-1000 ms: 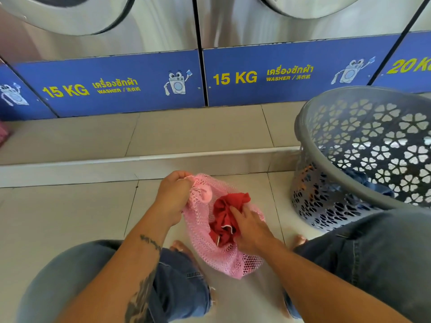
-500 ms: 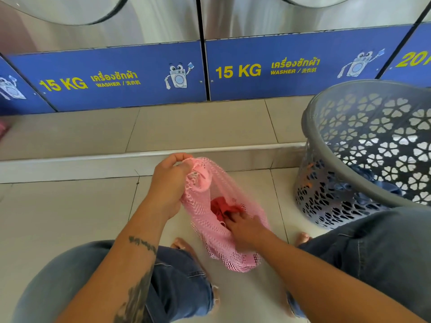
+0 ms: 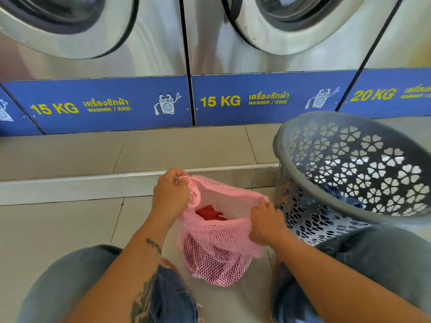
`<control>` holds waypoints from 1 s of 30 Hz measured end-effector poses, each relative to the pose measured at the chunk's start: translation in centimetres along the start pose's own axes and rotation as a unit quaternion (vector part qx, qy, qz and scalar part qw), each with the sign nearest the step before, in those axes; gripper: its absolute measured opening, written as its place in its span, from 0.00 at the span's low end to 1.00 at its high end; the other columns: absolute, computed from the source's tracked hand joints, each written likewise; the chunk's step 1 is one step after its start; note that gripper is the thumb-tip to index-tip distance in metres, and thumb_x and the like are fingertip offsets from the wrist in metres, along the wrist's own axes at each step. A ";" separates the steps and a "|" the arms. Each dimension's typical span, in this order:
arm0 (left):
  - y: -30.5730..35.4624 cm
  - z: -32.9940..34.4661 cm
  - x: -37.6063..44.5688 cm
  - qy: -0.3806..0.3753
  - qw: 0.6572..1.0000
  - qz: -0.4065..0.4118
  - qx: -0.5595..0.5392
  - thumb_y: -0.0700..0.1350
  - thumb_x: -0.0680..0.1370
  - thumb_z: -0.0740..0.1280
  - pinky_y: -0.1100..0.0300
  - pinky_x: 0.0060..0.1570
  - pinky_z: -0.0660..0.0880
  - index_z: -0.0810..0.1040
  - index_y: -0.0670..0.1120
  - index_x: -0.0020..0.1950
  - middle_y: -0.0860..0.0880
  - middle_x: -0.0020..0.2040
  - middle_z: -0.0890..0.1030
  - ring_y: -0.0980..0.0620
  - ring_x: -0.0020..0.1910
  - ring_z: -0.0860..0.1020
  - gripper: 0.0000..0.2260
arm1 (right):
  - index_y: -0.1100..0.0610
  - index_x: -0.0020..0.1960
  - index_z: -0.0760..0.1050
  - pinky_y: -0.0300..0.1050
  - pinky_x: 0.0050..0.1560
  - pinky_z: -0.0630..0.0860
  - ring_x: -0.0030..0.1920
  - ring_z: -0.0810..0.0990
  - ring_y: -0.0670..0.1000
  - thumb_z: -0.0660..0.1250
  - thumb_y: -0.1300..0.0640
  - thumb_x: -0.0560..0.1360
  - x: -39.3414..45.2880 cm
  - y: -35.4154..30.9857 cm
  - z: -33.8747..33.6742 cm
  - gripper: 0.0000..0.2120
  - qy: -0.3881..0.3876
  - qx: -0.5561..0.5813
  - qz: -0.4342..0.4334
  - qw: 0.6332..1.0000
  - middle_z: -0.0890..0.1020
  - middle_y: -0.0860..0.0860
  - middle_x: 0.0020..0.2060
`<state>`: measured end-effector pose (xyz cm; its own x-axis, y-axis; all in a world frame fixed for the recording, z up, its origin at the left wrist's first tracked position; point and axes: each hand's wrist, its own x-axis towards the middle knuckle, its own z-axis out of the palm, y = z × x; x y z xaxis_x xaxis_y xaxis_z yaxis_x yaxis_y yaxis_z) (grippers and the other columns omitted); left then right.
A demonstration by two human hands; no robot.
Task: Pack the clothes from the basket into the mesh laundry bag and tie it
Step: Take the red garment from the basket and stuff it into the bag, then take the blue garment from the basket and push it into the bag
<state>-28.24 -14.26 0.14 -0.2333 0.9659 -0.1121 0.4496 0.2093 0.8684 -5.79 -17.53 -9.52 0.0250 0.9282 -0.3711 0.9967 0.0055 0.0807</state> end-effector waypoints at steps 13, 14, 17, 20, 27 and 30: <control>6.3 4.7 -0.4 -0.019 0.999 0.041 -0.019 0.44 0.82 0.61 0.63 0.31 0.71 0.78 0.53 0.50 0.49 0.48 0.81 0.55 0.41 0.80 0.07 | 0.57 0.66 0.77 0.48 0.63 0.71 0.60 0.78 0.57 0.64 0.63 0.75 -3.2 10.3 -15.3 0.20 0.176 0.206 -0.104 0.957 0.80 0.56 0.59; 7.2 4.9 0.0 -0.015 0.999 0.045 -0.021 0.44 0.81 0.61 0.62 0.32 0.72 0.78 0.54 0.49 0.50 0.48 0.81 0.54 0.41 0.80 0.07 | 0.57 0.66 0.77 0.49 0.62 0.72 0.60 0.78 0.57 0.64 0.64 0.75 -2.8 11.9 -15.8 0.19 0.183 0.221 -0.084 0.954 0.80 0.56 0.59; 10.1 5.2 1.5 -0.001 0.998 0.061 -0.030 0.44 0.80 0.61 0.60 0.36 0.73 0.77 0.55 0.47 0.52 0.46 0.80 0.51 0.44 0.80 0.08 | 0.56 0.68 0.75 0.51 0.64 0.74 0.63 0.78 0.59 0.64 0.63 0.75 -0.7 16.7 -15.5 0.21 0.137 0.223 -0.001 0.965 0.79 0.57 0.64; 11.8 5.9 3.2 0.016 0.996 0.071 -0.043 0.43 0.79 0.62 0.57 0.44 0.75 0.78 0.54 0.46 0.55 0.46 0.80 0.50 0.48 0.79 0.07 | 0.53 0.75 0.68 0.53 0.67 0.72 0.69 0.73 0.60 0.65 0.57 0.77 2.1 20.1 -13.4 0.26 0.039 0.177 0.050 0.982 0.73 0.58 0.71; 10.0 10.0 6.1 -0.043 0.998 0.048 0.002 0.44 0.78 0.63 0.55 0.42 0.76 0.78 0.53 0.44 0.49 0.46 0.83 0.46 0.44 0.82 0.07 | 0.52 0.79 0.59 0.56 0.63 0.76 0.65 0.75 0.63 0.61 0.51 0.78 8.5 24.0 -6.3 0.30 -0.133 0.025 0.099 0.986 0.71 0.60 0.72; 9.1 11.1 6.6 -0.076 0.990 0.091 0.072 0.45 0.80 0.62 0.58 0.36 0.73 0.78 0.53 0.48 0.52 0.44 0.82 0.49 0.40 0.81 0.07 | 0.55 0.80 0.55 0.51 0.67 0.72 0.71 0.70 0.61 0.62 0.51 0.80 11.5 23.9 -3.6 0.32 -0.199 -0.004 0.109 0.974 0.67 0.58 0.75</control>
<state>-16.11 -4.32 1.92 -0.0098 0.9991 -0.0416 0.5933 0.0393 0.8040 18.08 -5.42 -8.49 0.2657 0.6894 -0.6738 0.9637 -0.1714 0.2047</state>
